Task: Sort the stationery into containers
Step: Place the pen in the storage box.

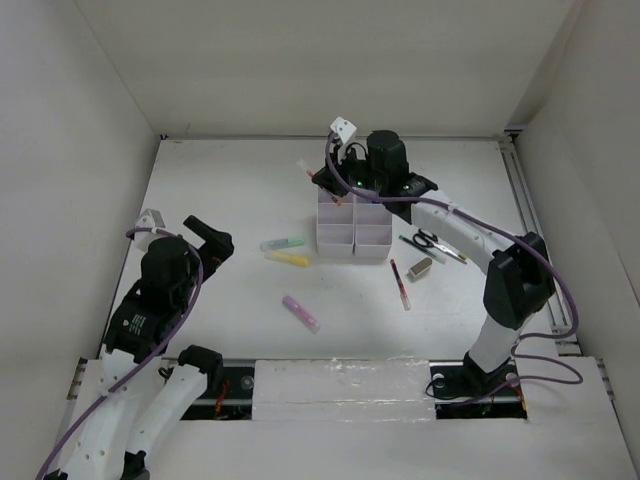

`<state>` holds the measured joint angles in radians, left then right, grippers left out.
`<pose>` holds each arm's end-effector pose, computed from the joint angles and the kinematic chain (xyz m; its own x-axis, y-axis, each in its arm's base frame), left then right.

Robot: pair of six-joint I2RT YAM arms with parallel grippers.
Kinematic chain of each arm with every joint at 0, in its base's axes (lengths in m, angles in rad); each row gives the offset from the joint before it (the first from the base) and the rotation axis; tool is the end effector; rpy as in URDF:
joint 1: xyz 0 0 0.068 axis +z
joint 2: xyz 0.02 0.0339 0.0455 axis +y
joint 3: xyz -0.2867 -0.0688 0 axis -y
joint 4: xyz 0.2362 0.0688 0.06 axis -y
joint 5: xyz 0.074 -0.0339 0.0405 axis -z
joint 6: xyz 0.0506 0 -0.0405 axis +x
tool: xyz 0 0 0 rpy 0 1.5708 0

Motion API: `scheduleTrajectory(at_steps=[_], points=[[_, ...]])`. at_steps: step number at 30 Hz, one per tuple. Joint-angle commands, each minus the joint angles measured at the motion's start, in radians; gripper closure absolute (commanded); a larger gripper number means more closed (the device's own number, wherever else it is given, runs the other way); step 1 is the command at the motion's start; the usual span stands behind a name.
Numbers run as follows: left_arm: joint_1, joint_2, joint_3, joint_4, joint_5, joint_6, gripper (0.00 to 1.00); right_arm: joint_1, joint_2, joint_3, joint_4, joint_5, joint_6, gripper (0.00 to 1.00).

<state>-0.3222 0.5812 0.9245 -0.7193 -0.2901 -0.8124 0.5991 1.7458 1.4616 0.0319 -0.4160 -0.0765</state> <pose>0.0961 -0.0168 0.3619 -0.2766 -0.6410 -0.7160 -0.2177 0.7675 -0.6030 0.3435 0.2593 0.3572 -0.1414 -0.1812 -0.9732 -0.8523 0.5224 0.0266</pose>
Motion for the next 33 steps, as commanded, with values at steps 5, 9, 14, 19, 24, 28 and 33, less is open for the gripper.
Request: scheduleTrajectory(at_steps=[5, 9, 14, 19, 24, 28, 33], points=[[0.005, -0.015, -0.012, 0.060, 0.034, 0.036, 0.00, -0.091, 0.023, 0.072, 0.004, -0.254, -0.126, 1.00], [0.005, -0.015, -0.012, 0.069, 0.043, 0.045, 0.00, -0.102, 0.067, 0.104, -0.038, -0.265, -0.177, 1.00], [0.005, -0.015, -0.023, 0.092, 0.077, 0.065, 0.00, -0.121, 0.151, 0.180, -0.075, -0.305, -0.198, 1.00], [0.005, -0.024, -0.023, 0.103, 0.095, 0.075, 0.00, -0.130, 0.214, 0.252, -0.136, -0.305, -0.230, 1.00], [0.005, -0.035, -0.032, 0.113, 0.114, 0.094, 0.00, -0.130, 0.238, 0.263, -0.158, -0.305, -0.269, 1.00], [0.005, -0.035, -0.032, 0.123, 0.123, 0.094, 0.00, -0.139, 0.256, 0.253, -0.158, -0.287, -0.290, 1.00], [0.005, -0.044, -0.041, 0.132, 0.141, 0.104, 0.00, -0.150, 0.256, 0.232, -0.158, -0.296, -0.299, 1.00]])
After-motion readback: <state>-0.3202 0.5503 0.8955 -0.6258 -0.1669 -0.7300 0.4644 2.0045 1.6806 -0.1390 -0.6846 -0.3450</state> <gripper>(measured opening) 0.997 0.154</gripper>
